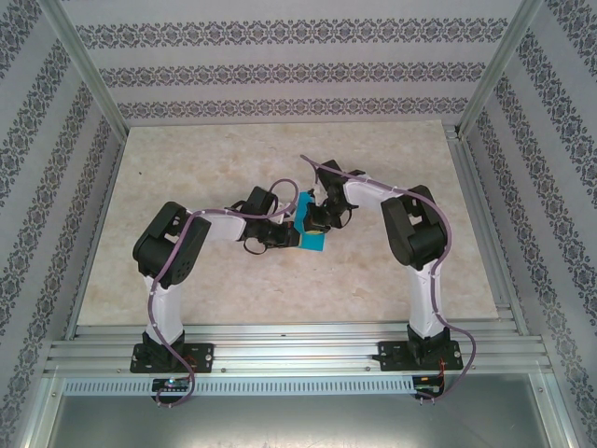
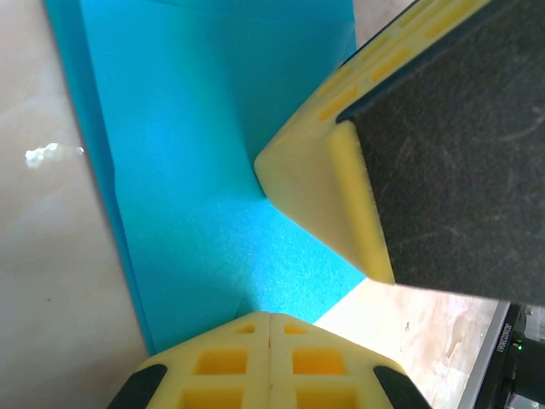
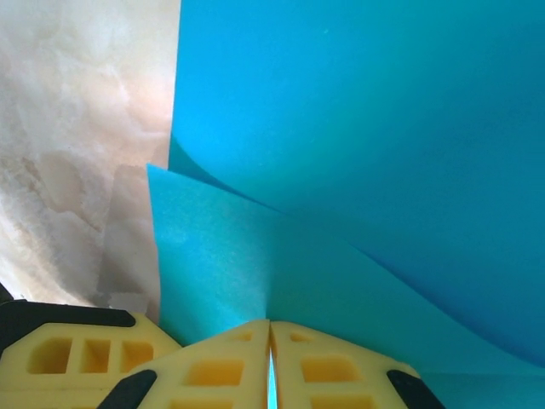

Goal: Fold a paper plane with a square sheet of paper (fold left side to right side)
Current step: Fold the triangle a second time at the center of the table, then turn over the paper at the center of the table.

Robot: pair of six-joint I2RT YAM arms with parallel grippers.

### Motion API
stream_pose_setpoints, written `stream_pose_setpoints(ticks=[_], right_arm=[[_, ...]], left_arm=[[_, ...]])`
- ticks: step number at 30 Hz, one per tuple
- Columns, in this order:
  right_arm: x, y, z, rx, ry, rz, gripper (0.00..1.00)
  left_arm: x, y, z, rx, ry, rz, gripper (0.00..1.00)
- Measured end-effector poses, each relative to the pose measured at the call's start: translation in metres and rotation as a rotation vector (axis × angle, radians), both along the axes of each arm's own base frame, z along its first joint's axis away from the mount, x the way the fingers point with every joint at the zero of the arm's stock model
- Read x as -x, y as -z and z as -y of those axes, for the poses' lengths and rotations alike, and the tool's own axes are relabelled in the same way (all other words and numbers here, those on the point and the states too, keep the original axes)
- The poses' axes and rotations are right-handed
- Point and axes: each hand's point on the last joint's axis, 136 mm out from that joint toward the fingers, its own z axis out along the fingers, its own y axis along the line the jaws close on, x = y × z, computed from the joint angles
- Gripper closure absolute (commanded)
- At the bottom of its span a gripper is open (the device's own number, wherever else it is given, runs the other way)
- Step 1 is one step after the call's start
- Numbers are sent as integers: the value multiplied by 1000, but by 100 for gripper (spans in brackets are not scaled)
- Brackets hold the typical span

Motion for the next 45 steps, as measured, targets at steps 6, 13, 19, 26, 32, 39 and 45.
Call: stream_pose_setpoints(ticks=[6, 13, 19, 26, 32, 39, 45], right_arm=[[-11, 0, 21, 10, 28, 1, 89], [-20, 0, 42, 58, 60, 6, 89], [-28, -2, 59, 111, 93, 24, 85], [-37, -41, 91, 138, 165, 175, 70], [-16, -81, 88, 0, 206, 305, 60], [13, -63, 83, -93, 238, 270, 56], [25, -64, 83, -120, 243, 275, 53]], left_arm=[[0, 0, 0, 16, -2, 10, 100], [0, -1, 0, 19, -5, 12, 100], [0, -2, 0, 17, -7, 20, 97], [5, -14, -5, -24, 8, 9, 74], [-17, -66, -8, -10, 13, 117, 59], [-56, -80, -17, -43, 20, 198, 55], [-64, -43, -11, -82, 68, 135, 57]])
